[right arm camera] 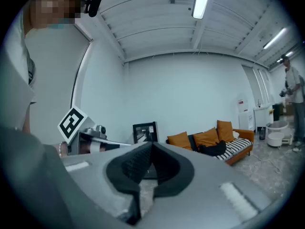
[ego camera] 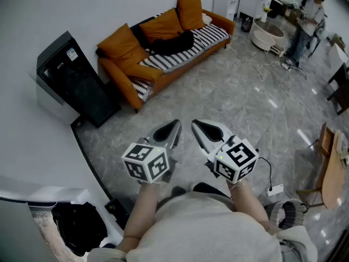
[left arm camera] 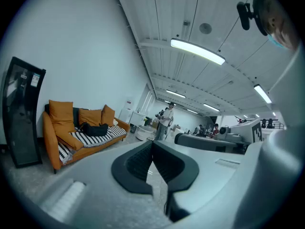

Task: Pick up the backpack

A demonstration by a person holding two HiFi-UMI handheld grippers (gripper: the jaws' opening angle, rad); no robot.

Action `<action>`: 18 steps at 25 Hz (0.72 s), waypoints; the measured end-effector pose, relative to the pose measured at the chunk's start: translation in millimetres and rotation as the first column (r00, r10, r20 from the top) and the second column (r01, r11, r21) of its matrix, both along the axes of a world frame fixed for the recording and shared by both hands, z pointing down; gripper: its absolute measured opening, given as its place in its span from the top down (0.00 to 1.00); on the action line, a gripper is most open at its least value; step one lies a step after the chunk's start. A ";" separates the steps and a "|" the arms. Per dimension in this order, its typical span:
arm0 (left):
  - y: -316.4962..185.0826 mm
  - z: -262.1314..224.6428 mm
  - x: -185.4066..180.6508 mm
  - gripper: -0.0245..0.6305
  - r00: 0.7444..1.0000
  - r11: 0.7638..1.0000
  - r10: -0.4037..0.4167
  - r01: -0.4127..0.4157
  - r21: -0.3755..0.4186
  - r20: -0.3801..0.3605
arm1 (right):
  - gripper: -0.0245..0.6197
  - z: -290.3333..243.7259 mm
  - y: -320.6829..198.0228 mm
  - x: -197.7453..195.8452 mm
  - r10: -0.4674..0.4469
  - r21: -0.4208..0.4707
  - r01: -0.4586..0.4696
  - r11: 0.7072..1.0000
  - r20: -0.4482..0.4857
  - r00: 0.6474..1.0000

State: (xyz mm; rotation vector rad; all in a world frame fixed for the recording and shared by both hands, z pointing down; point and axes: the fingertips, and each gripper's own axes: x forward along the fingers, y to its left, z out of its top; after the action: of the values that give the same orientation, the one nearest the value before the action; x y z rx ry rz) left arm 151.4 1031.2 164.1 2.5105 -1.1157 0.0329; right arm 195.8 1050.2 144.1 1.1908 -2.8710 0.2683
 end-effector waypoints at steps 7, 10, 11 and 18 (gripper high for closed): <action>-0.2 3.6 5.6 0.95 0.999 1.000 0.019 -0.018 0.012 -0.027 | 0.96 5.7 6.2 -14.0 -0.058 -0.023 0.059 0.998 0.038 0.998; -1.6 3.4 12.2 0.95 0.999 1.000 0.022 -0.022 0.009 -0.028 | 0.96 9.9 6.3 -10.2 -0.059 -0.019 0.060 0.998 0.018 0.998; -2.3 3.1 14.3 0.96 0.999 1.000 0.022 -0.022 0.011 -0.027 | 0.96 10.8 4.8 -7.8 -0.053 -0.019 0.053 0.998 0.020 0.998; -4.9 1.5 33.6 0.96 0.996 0.998 -0.026 0.031 0.047 -0.089 | 0.96 6.8 -1.2 24.4 -0.038 -0.062 0.050 0.997 0.178 0.983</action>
State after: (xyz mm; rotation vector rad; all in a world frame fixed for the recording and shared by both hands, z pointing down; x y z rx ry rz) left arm 185.0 1026.3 165.5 2.5115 -1.1293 -0.1133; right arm 220.2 1049.1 150.9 1.1452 -3.0063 0.4870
